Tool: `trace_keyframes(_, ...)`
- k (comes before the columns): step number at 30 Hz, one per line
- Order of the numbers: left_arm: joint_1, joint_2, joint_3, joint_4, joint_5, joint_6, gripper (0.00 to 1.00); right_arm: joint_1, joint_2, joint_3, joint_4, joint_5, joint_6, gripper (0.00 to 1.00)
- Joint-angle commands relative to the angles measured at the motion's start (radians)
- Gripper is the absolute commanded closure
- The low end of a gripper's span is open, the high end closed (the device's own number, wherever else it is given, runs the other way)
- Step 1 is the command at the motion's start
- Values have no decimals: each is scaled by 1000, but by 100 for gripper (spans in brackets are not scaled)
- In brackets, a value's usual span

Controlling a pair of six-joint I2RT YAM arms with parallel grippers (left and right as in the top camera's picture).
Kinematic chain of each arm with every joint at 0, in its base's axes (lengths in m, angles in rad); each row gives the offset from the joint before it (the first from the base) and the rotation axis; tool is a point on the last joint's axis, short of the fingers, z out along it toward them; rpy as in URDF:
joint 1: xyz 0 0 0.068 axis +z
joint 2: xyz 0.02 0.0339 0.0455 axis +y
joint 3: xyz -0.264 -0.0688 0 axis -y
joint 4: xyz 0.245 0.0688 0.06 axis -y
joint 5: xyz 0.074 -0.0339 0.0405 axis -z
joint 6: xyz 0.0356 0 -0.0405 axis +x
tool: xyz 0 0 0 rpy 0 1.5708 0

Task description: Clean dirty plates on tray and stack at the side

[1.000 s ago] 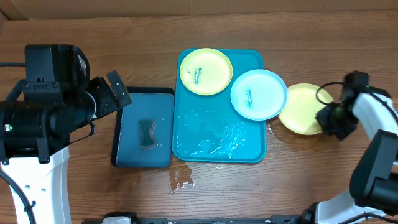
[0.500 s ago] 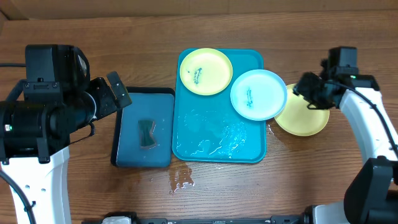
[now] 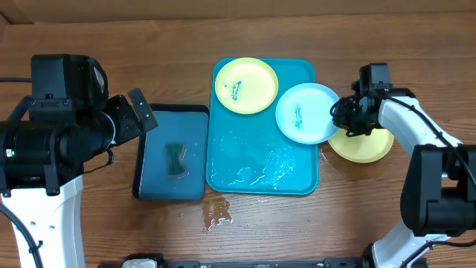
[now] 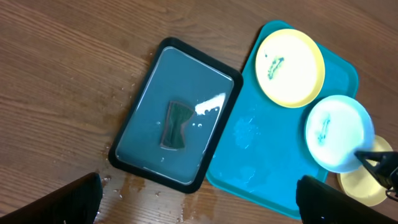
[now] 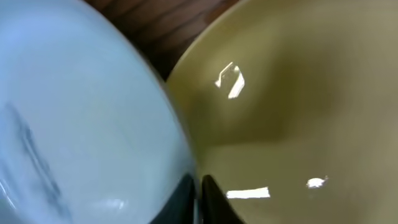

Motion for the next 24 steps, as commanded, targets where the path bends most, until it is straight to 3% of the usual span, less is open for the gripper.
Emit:
trace_keyframes(1,-3,6,10,0,14,24,0,3,-33,23,-39,5,-3,96)
trace_keyframes(9,-3,7,7,-9,15,128,0,50,-221,54,-249,-55,-3,96)
trace_keyframes(15,-4,29,-3,-28,18,134,0,224,-271,36,-351,-60,-1,96)
trace_keyframes(24,-3,87,-154,-18,18,141,7,452,-238,-127,-203,154,324,96)
